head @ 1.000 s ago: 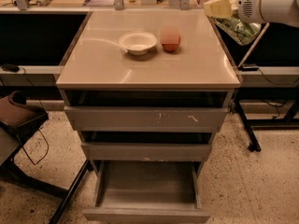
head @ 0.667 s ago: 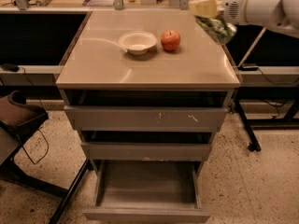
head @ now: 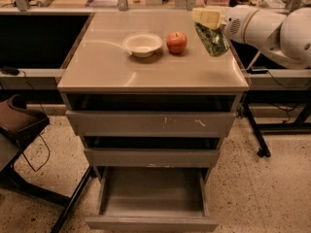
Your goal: Pick green can from bottom drawer and place on counter
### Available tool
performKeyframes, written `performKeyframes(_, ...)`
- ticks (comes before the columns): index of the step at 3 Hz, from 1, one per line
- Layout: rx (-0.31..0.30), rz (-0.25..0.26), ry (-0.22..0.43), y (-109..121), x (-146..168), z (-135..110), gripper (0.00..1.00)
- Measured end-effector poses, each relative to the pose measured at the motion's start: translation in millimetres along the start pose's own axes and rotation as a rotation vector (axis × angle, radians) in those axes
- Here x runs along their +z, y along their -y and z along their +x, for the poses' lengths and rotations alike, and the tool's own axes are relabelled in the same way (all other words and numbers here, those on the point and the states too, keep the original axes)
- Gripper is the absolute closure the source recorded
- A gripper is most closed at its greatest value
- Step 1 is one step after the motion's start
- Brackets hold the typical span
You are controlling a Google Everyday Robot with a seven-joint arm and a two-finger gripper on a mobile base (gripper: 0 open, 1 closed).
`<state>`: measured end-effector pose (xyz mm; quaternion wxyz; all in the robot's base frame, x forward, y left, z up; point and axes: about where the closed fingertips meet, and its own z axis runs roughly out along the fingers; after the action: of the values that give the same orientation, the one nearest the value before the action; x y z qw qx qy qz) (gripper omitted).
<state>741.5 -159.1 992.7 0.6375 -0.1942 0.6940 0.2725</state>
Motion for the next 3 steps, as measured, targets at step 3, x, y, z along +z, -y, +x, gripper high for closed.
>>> performKeyframes(3,0.286,0.07,0.166,18,13,77,1.0)
